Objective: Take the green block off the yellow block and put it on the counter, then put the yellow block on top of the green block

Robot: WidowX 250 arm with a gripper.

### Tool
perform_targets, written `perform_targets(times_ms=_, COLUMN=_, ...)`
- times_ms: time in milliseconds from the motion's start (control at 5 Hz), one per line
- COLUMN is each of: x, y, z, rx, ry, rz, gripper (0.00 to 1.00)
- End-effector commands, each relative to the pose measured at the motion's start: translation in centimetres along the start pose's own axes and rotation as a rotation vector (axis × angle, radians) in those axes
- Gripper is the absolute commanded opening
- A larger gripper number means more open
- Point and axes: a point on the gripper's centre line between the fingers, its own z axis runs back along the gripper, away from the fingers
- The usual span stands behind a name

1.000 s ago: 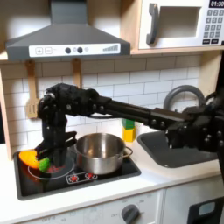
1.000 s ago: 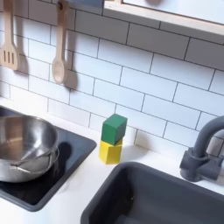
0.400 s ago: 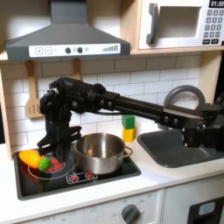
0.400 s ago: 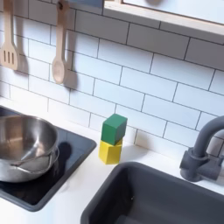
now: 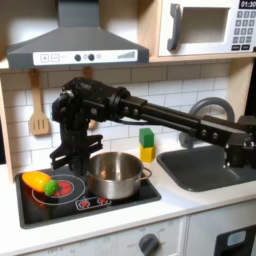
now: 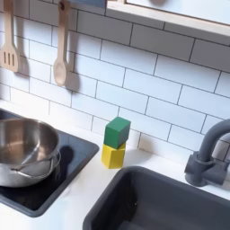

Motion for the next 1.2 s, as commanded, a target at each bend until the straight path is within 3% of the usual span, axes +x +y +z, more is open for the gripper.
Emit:
perform_targets(times_ms=0, x=-2.2, y=-0.7, z=0.6, rx=-0.035, ry=0.030, rz=-0.059, gripper=0.00)
perform_targets(times_ms=200, x=-3.3, y=-0.9, z=1.0, rx=-0.049, ry=0.032, rz=-0.084, gripper=0.00)
perform_targets(times_ms=400, x=-3.7, y=-1.4, z=0.5, rx=-0.066, ry=0.042, rz=-0.103, gripper=0.00)
perform_targets(times_ms=600, x=-3.9, y=-2.2, z=-0.3, rx=-0.055, ry=0.053, rz=-0.143, gripper=0.00)
perform_targets(times_ms=800, x=-3.3, y=-3.1, z=-1.1, rx=-0.054, ry=0.039, rz=-0.143, gripper=0.00)
perform_targets(times_ms=1000, x=-2.9, y=-4.6, z=-1.7, rx=-0.031, ry=0.045, rz=-0.186, gripper=0.00)
